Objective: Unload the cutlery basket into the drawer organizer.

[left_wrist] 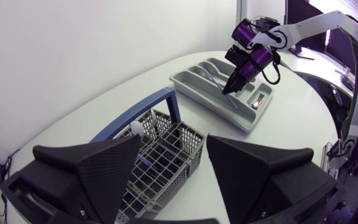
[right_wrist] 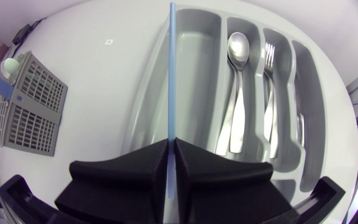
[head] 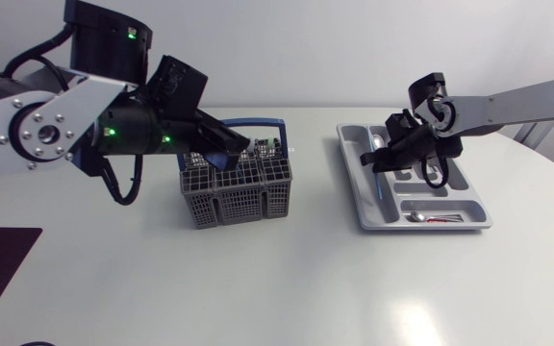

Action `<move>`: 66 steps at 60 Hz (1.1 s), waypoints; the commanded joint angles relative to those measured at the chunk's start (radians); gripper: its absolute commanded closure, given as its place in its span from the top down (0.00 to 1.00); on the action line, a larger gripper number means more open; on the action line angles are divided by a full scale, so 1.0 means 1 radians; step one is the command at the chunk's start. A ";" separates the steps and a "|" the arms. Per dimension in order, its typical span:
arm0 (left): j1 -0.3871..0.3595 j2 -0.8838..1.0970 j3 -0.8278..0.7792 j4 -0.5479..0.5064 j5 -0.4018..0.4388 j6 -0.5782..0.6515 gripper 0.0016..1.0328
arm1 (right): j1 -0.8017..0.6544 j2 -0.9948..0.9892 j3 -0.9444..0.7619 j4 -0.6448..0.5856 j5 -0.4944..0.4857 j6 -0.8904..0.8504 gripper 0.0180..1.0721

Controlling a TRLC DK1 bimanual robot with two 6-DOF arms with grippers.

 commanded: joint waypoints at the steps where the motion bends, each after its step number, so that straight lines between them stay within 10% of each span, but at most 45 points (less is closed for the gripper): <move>1: -0.020 0.037 -0.009 -0.006 -0.028 0.030 0.72 | 0.014 0.061 0.049 -0.035 0.021 0.046 0.05; 11: -0.042 0.055 -0.010 0.000 -0.113 0.032 0.72 | 0.018 0.121 0.091 -0.062 0.026 0.051 0.09; 30: -0.138 0.083 -0.020 0.008 -0.347 -0.024 0.72 | 0.015 0.121 0.109 -0.090 0.015 0.046 0.66; 66: -0.120 0.201 0.103 -0.129 -0.455 -0.251 0.72 | -0.021 -0.022 -0.035 -0.053 -0.040 0.027 0.68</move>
